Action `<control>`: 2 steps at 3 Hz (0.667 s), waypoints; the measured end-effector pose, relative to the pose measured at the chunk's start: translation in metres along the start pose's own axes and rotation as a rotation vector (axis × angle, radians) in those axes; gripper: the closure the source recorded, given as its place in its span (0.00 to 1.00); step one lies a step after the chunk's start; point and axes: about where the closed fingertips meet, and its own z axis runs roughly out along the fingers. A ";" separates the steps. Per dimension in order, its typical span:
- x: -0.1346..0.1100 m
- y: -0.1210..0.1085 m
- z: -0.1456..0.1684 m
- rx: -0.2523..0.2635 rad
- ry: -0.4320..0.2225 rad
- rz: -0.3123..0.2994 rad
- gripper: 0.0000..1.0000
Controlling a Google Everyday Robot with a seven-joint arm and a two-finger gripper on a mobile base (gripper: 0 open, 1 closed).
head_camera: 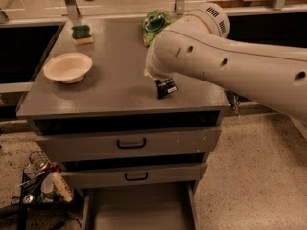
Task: Pick rxbar blueberry from bottom drawer and place on counter
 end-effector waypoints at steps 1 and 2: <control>0.000 0.000 0.000 0.000 0.000 0.000 0.29; 0.000 0.000 0.000 0.000 0.000 0.000 0.06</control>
Offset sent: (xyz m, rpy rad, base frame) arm 0.0000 0.0000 0.0000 0.0000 0.0000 0.0000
